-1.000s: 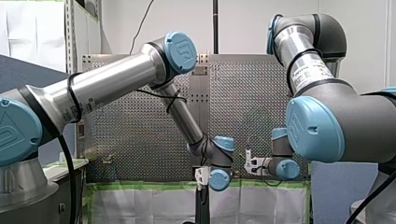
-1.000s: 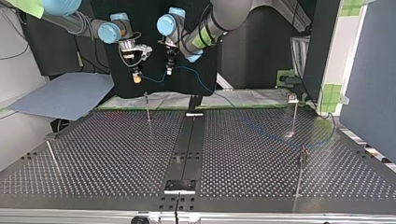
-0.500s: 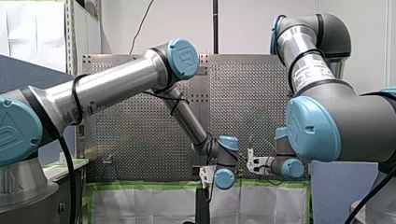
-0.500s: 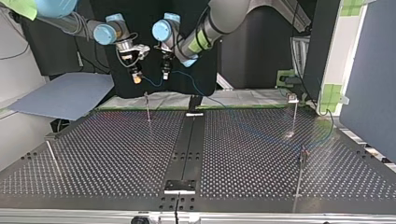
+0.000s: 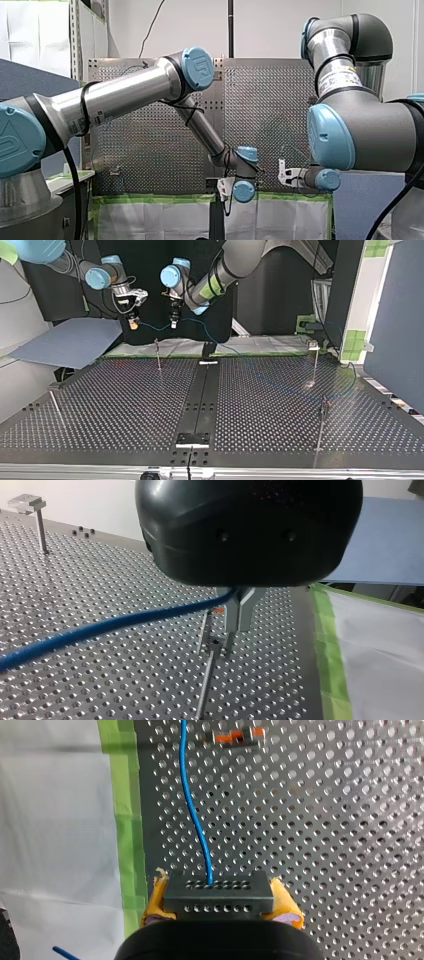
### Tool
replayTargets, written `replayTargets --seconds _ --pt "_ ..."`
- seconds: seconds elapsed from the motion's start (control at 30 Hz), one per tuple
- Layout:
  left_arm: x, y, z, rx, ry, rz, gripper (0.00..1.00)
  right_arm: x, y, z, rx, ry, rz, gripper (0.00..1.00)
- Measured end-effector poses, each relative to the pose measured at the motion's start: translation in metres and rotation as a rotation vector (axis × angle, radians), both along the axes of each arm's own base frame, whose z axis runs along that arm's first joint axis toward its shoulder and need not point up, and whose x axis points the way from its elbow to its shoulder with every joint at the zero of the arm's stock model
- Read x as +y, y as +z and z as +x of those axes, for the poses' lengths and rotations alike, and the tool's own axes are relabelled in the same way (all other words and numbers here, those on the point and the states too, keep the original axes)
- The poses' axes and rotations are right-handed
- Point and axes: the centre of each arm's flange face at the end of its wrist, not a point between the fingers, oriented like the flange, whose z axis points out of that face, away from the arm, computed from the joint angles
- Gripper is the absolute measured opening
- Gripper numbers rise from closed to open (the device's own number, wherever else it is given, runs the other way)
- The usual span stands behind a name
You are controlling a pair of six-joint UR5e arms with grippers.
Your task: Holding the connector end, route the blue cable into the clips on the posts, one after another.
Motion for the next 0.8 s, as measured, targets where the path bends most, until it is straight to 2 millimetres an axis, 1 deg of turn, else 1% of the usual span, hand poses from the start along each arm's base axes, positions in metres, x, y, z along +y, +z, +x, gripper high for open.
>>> replayTargets --seconds 0.13,0.23,0.33,0.5,0.63,0.8 --pt "-0.005 0.005 0.005 -0.006 -0.003 -0.009 0.00 -0.008 0.003 -0.002 -0.006 -0.004 -0.008 0.00" --pt "-0.006 0.005 0.009 -0.007 -0.005 -0.010 0.00 -0.014 0.005 -0.002 -0.017 -0.006 -0.014 0.00" --pt "-0.008 0.000 0.013 -0.001 -0.009 -0.005 0.00 -0.021 0.007 -0.002 -0.023 -0.007 -0.022 0.00" --pt "-0.012 -0.015 0.018 0.013 -0.015 0.010 0.00 -0.029 0.010 -0.002 -0.027 -0.011 -0.023 0.00" --pt "-0.019 -0.012 0.028 0.002 -0.014 -0.004 0.00 -0.033 0.011 -0.004 -0.030 -0.019 -0.026 0.00" --pt "-0.021 -0.006 0.040 -0.008 -0.012 -0.018 0.00 -0.040 0.013 -0.005 -0.038 -0.022 -0.035 0.00"
